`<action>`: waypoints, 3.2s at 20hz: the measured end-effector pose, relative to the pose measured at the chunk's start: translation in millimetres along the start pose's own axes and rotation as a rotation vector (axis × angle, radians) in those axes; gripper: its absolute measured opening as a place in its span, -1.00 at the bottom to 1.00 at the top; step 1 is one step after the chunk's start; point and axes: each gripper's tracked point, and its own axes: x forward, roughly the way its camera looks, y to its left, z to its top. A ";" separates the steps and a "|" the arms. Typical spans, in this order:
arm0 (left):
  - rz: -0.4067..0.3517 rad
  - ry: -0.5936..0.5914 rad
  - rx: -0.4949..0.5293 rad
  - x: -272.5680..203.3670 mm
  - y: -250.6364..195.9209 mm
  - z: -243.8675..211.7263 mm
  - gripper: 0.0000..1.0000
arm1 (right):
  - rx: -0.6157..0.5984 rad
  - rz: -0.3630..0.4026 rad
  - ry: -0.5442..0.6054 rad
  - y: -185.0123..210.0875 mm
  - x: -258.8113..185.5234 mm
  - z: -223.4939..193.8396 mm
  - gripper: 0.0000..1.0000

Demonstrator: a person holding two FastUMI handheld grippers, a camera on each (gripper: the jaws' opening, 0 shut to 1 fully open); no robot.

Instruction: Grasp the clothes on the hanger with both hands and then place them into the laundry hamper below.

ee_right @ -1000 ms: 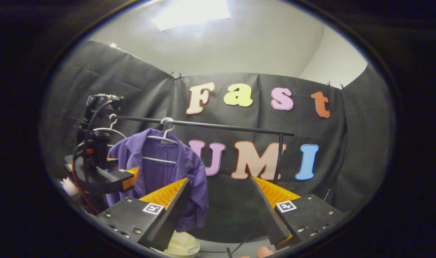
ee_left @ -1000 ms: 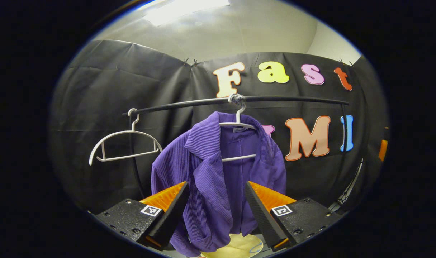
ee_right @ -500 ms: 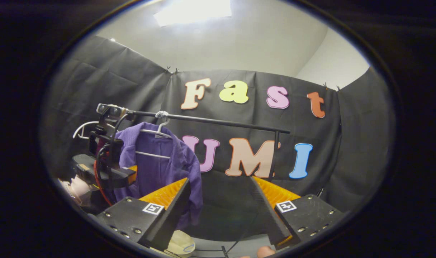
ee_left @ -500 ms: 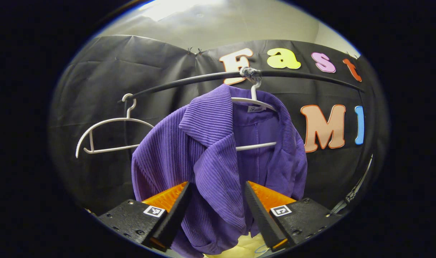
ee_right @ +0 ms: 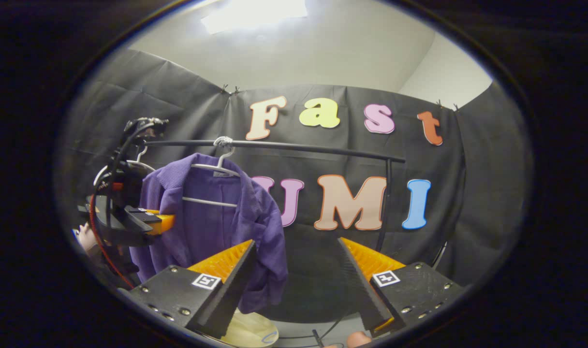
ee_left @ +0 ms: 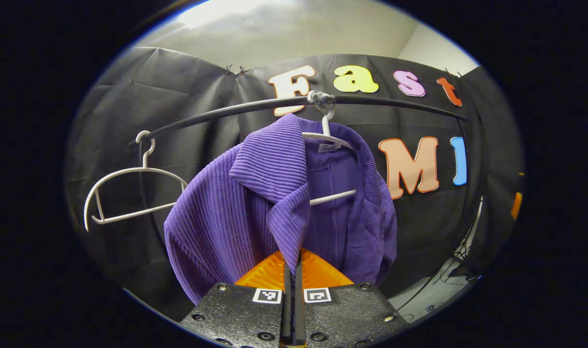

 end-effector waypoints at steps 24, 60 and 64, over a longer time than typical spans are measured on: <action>0.250 -0.098 -0.028 -48.1 53.8 60.7 -1.00 | 0.112 0.345 0.062 112.0 194.9 -43.9 0.96; 0.554 -0.298 -0.006 -67.4 149.2 160.2 -1.00 | -0.159 -0.026 -0.093 50.9 278.0 -1.8 -0.67; 0.570 -0.307 0.014 -66.1 157.5 162.9 -0.95 | -0.159 -0.027 -0.121 52.3 286.0 9.0 -0.66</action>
